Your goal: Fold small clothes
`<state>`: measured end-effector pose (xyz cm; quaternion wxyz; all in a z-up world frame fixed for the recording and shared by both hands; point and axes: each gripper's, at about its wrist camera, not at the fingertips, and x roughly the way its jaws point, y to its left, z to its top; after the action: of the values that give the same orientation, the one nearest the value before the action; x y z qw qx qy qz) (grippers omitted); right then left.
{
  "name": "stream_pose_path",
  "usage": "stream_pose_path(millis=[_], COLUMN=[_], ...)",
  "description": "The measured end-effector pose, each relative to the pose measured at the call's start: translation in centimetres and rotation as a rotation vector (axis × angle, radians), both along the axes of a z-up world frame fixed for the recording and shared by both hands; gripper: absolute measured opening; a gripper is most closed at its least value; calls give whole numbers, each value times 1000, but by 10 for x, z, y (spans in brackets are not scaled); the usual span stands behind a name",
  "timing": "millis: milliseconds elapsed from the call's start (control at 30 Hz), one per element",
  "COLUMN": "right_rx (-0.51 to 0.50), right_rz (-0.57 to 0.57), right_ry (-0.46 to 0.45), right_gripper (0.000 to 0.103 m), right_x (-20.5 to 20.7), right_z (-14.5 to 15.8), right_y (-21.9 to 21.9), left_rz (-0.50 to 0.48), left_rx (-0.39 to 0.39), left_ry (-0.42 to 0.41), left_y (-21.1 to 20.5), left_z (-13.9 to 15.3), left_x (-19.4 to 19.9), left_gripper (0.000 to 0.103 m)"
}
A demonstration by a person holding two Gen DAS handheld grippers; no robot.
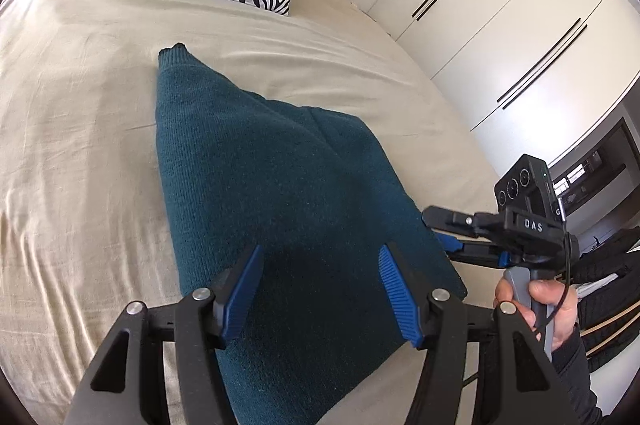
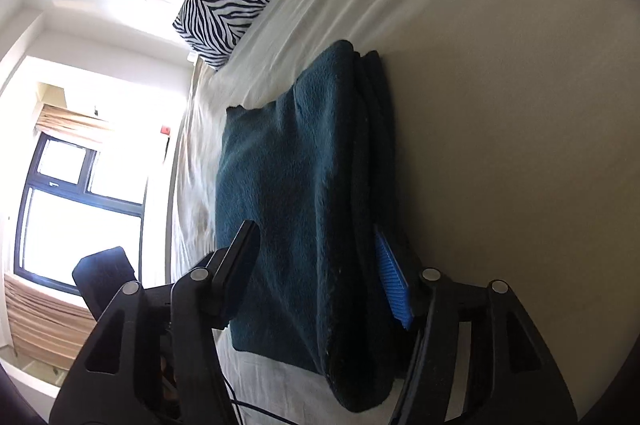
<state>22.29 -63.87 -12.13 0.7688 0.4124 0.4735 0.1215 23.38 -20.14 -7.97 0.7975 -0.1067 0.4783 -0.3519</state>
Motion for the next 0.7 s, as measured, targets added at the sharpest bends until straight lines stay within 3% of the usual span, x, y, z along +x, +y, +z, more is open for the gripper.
stream_pose_path(millis=[100, 167, 233, 300, 467, 533, 633, 700], right_rx=[-13, -53, -101, -103, -45, -22, -15, -26], right_rz=[20, 39, 51, 35, -13, -15, 11, 32], right_ry=[17, -5, 10, 21, 9, 4, -3, 19], right_gripper=[55, 45, 20, 12, 9, 9, 11, 11], right_x=[-13, -20, -23, -31, -52, -54, -51, -48], right_z=[-6, -6, -8, -12, -29, -36, -35, -28], right_y=[2, 4, 6, 2, -13, -16, -14, -13], left_rz=[-4, -2, 5, 15, 22, 23, 43, 43], left_rx=[18, 21, 13, 12, 42, 80, 148, 155], left_ry=[6, -3, -8, -24, -79, -56, -18, 14], left_y=[-4, -5, -5, -5, -17, -27, -35, -36], left_z=[-7, -6, -3, 3, 15, 8, -9, -21], left_x=[-1, -2, 1, 6, 39, 60, 89, 100], left_gripper=[63, 63, 63, 63, 63, 62, 49, 48])
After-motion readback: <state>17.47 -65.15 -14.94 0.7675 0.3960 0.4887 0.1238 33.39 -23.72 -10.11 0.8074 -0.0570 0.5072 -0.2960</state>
